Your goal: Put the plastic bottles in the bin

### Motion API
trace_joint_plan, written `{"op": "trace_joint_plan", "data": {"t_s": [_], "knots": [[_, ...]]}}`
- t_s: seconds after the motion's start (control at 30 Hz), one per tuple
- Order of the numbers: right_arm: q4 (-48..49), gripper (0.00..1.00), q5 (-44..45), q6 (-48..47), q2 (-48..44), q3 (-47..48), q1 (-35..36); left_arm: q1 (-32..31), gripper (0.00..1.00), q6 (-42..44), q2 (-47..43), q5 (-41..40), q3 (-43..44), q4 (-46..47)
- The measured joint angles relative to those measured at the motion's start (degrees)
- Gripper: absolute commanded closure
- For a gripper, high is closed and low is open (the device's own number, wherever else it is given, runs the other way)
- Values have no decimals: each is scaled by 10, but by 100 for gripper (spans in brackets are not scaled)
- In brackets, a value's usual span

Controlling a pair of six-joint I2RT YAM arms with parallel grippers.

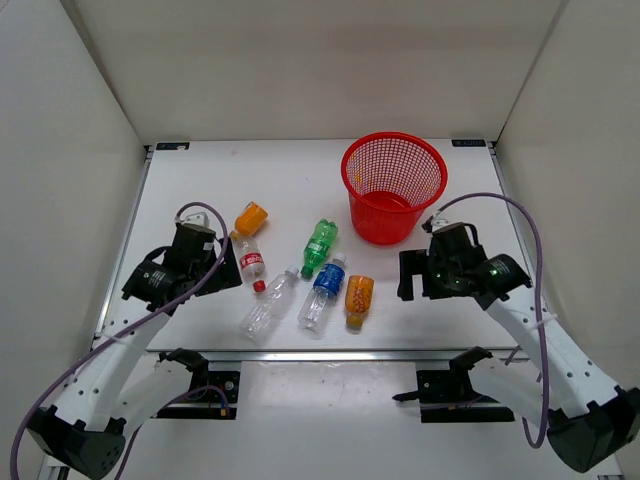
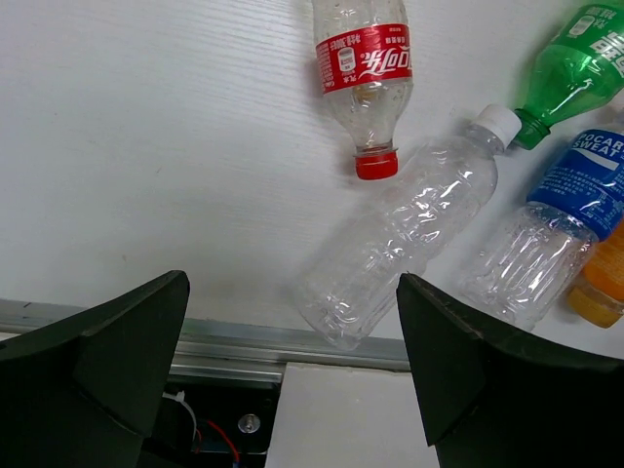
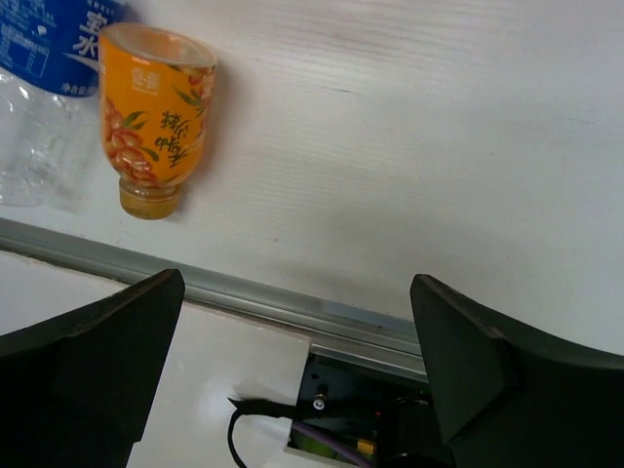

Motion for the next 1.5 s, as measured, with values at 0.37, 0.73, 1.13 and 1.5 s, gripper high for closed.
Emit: {"op": "trace_joint_plan", "data": {"t_s": [0.37,0.73,1.13,1.5], "knots": [[72,1,43,7,66,21,188,-6,1,18,9,20,-16,23],[194,2,62,115,173,-2,259,-29,2,31,-8,73,-57,50],[290,24,146,193,257,-69,245,-56,1,36,17,99,-57,75],[319,83,160,186,222,-92,227,-122,1,46,109,111,-10,124]]}}
